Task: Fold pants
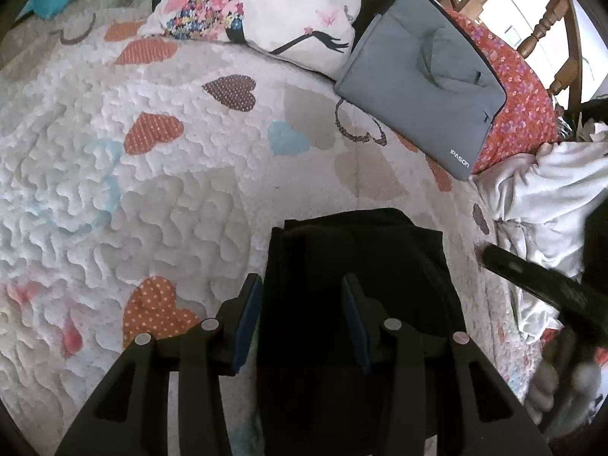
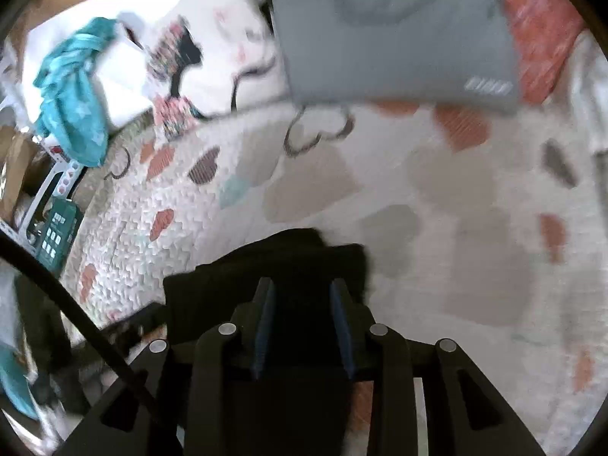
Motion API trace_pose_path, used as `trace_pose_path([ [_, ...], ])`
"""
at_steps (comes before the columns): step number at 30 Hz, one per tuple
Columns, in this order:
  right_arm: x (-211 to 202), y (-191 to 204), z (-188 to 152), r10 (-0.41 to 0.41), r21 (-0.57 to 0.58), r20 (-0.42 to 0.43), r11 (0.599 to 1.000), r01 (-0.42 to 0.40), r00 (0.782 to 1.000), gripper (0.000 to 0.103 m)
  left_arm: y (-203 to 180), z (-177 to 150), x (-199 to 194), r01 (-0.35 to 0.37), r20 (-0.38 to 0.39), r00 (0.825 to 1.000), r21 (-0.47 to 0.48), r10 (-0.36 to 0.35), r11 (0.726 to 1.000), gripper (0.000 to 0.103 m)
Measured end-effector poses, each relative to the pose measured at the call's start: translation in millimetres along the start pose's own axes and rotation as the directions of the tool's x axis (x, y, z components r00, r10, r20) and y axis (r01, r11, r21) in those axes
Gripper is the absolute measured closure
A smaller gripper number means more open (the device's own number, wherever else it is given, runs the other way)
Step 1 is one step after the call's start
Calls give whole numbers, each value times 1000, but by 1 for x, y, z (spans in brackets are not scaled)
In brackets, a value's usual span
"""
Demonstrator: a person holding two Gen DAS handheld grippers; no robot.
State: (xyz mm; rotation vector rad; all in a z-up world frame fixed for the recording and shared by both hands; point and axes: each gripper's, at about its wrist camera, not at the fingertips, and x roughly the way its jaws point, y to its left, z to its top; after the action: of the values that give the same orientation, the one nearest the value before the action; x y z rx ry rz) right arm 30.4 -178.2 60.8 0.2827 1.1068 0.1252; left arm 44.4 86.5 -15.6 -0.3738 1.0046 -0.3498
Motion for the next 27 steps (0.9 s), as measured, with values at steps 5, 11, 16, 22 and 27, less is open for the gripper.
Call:
trace_pose_path([
  [5, -50, -4, -55, -141, -46, 143, 988, 149, 980, 24, -2, -7, -1, 13, -16, 1000, -10, -13, 1000, 61],
  [11, -42, -42, -87, -90, 63, 3, 994, 89, 996, 25, -3, -15, -1, -8, -24, 1000, -15, 7, 1000, 61],
  [16, -33, -39, -94, -63, 57, -44, 996, 66, 997, 25, -5, -18, -3, -56, -20, 998, 4, 56, 998, 51],
  [22, -12, -31, -68, -20, 52, -76, 998, 24, 997, 25, 14, -16, 16, 54, -120, 990, -136, -70, 989, 44],
  [27, 24, -40, -37, 16, 100, -135, 995, -2, 991, 25, 16, -7, 26, 79, -130, 987, -145, -98, 986, 39],
])
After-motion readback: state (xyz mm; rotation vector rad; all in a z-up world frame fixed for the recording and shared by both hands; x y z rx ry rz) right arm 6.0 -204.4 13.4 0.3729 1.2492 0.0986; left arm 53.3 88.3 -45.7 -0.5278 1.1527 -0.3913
